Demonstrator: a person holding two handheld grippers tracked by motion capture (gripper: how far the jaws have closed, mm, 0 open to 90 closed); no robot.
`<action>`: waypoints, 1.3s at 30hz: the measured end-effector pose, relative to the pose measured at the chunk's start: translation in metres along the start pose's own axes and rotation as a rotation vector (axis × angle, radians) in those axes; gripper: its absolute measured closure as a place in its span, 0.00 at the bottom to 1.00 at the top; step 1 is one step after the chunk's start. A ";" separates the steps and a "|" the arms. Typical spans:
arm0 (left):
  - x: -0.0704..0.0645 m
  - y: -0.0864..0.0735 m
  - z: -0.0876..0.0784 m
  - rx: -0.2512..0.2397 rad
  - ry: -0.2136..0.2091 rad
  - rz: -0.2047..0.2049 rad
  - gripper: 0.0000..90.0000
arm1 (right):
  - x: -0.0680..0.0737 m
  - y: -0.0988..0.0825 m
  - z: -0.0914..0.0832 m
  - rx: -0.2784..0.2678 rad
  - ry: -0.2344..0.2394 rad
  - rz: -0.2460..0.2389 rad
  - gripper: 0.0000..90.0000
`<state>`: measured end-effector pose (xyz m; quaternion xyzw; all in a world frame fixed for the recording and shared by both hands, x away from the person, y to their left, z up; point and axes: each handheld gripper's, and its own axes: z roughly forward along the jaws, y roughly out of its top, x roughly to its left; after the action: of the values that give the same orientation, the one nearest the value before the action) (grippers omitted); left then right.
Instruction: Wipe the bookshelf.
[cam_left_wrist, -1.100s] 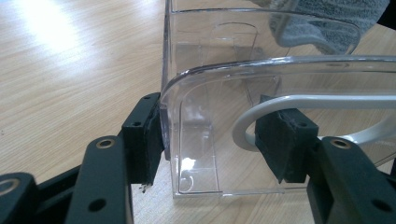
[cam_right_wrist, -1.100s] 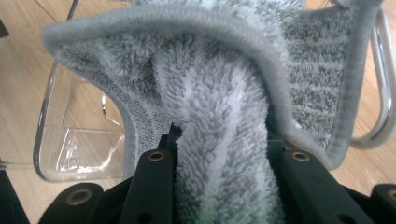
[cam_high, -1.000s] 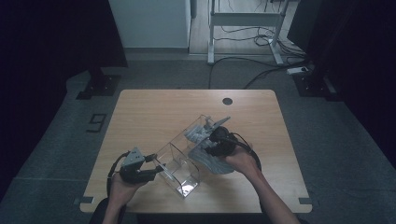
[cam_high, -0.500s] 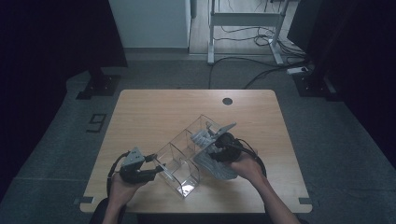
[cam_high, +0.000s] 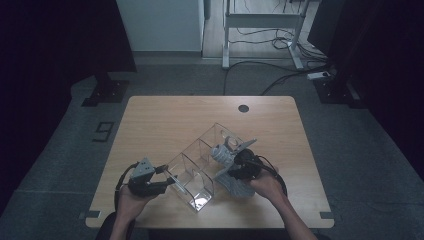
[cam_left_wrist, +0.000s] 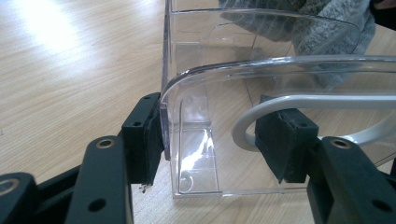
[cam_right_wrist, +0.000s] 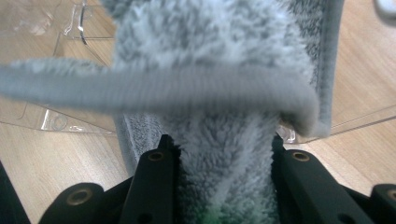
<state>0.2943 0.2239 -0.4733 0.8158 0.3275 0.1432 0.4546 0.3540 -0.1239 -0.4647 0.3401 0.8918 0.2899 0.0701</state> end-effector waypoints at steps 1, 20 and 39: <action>0.000 0.000 0.000 -0.001 0.000 -0.001 0.48 | 0.000 -0.001 0.001 0.002 0.002 0.003 0.74; -0.001 0.000 0.001 -0.002 0.004 -0.004 0.48 | -0.010 -0.029 0.046 0.055 0.016 0.059 0.73; -0.002 0.001 0.001 -0.003 0.019 0.021 0.46 | -0.001 -0.027 -0.005 -0.011 0.008 0.023 0.76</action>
<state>0.2938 0.2222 -0.4727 0.8170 0.3232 0.1562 0.4512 0.3381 -0.1436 -0.4758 0.3487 0.8865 0.2970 0.0651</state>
